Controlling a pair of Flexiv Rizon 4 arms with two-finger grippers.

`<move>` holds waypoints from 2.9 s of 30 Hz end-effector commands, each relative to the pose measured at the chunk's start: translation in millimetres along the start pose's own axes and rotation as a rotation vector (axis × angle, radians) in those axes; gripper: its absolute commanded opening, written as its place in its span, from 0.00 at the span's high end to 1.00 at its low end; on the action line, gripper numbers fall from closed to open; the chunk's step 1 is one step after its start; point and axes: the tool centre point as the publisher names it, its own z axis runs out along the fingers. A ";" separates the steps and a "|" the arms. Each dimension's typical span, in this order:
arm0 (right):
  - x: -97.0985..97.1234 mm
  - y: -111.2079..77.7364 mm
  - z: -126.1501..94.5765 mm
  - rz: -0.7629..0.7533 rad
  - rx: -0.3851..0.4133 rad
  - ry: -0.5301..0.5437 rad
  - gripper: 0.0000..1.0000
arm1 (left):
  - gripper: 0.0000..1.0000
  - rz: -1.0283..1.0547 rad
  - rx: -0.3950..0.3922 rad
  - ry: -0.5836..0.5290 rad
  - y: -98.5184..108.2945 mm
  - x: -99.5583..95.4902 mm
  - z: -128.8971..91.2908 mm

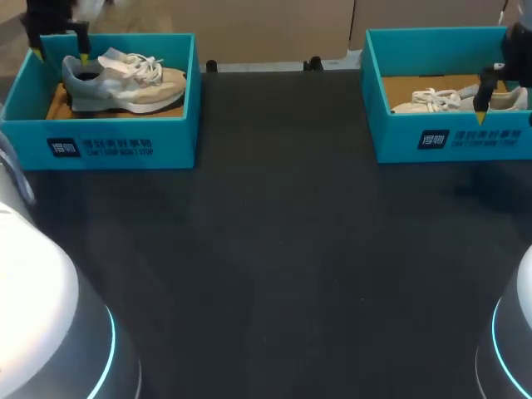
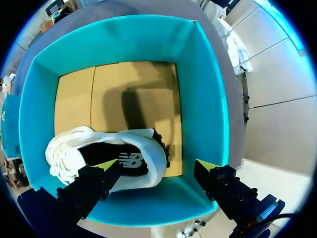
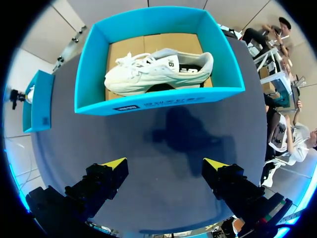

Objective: Take the shoe out of the shoebox, open the shoe tongue, remove and reinsert the insole, then place the shoe into the shoebox

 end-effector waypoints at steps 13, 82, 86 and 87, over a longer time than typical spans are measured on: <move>-0.1 -0.8 0.0 0.000 -0.002 0.001 0.00 | 0.05 0.004 0.064 0.010 3.7 0.8 38.5; -0.1 -0.8 0.0 0.000 -0.002 0.001 0.00 | 1.00 -0.032 -0.046 -0.028 -35.3 36.5 -96.7; -0.1 -0.8 0.0 0.000 -0.002 0.001 0.00 | 1.00 -0.032 -0.046 -0.028 -35.3 36.5 -96.7; -0.1 -0.8 0.0 0.000 -0.002 0.001 0.00 | 1.00 -0.032 -0.046 -0.028 -35.3 36.5 -96.7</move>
